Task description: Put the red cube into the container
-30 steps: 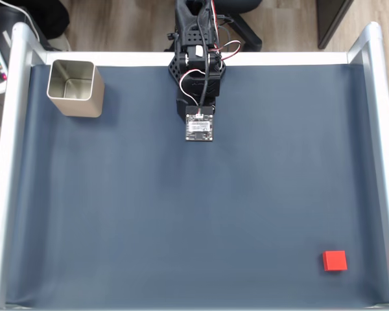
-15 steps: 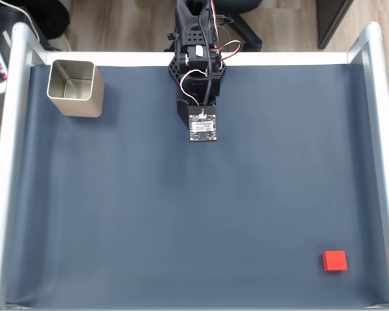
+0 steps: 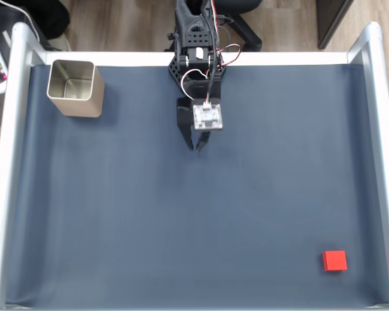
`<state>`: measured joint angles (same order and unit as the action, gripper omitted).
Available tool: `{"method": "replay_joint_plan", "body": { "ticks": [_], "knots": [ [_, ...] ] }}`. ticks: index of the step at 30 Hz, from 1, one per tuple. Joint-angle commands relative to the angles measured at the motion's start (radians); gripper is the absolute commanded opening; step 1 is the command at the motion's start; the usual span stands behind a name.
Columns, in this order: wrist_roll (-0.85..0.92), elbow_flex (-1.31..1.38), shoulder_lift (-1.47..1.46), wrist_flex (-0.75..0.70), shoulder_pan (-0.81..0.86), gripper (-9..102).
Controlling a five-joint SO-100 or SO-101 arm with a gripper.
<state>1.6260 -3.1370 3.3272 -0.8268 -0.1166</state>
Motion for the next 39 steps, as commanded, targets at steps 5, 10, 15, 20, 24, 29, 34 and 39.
{"method": "replay_joint_plan", "body": {
  "ticks": [5, 10, 15, 20, 24, 29, 34, 39],
  "knots": [
    [-0.043, 0.147, -0.206, 0.235, -0.103, 0],
    [-0.097, 0.394, -0.466, 0.262, -0.216, 0],
    [-0.126, 0.623, -0.684, 0.264, -0.311, 0],
    [-0.161, 0.821, -0.884, 0.258, -0.38, 0],
    [-0.196, 0.997, -1.048, 0.255, -0.414, 1],
    [-0.225, 1.22, -1.276, 0.262, -0.453, 2],
    [-0.25, 1.411, -1.509, 0.31, -0.485, 5],
    [-0.268, 1.528, -1.706, 0.374, -0.512, 13]
  ]
}}
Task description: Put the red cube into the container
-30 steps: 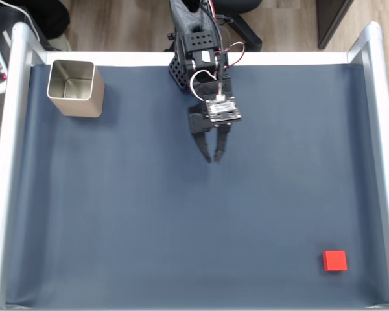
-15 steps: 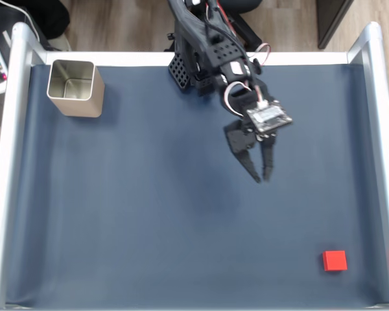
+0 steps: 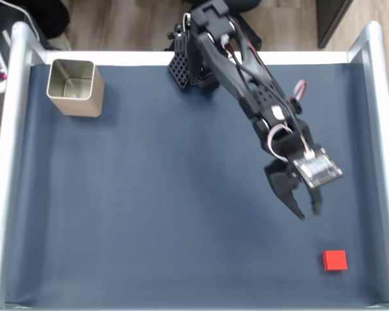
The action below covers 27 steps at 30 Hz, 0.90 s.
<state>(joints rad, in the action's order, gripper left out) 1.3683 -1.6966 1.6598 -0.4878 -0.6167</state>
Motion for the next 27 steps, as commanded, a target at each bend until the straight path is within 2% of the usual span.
{"method": "replay_joint_plan", "body": {
  "ticks": [1, 7, 17, 27],
  "knots": [
    [-0.011, 0.107, -0.072, 0.037, -0.017, 15],
    [0.008, 0.143, -0.232, 0.12, -0.025, 24],
    [0.106, 0.163, -0.483, 0.443, -0.005, 37],
    [0.051, 0.46, -0.755, 0.453, 0.0, 40]
  ]
}}
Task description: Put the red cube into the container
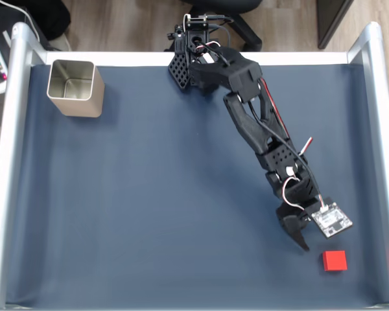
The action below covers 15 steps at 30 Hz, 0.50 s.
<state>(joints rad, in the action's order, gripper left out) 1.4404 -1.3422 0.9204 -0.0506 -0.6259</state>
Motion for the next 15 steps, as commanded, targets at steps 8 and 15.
{"method": "replay_joint_plan", "body": {
  "ticks": [8, 15],
  "knots": [
    [-0.054, 0.253, -0.126, 0.02, 0.002, 39],
    [-0.094, 0.336, -0.166, 0.02, -0.015, 38]
  ]
}}
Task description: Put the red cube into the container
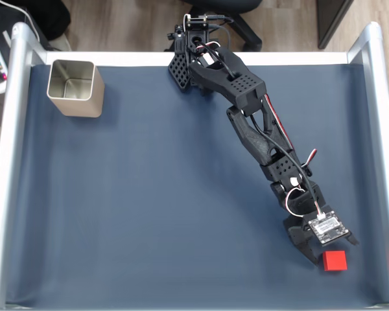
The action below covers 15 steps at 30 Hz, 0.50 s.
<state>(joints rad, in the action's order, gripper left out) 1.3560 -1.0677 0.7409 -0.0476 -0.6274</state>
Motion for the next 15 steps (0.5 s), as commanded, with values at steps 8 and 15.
{"method": "replay_joint_plan", "body": {
  "ticks": [8, 15],
  "knots": [
    [0.015, 0.1, -0.006, 0.011, -0.015, 37],
    [0.035, 0.127, -0.031, 0.012, -0.012, 36]
  ]
}}
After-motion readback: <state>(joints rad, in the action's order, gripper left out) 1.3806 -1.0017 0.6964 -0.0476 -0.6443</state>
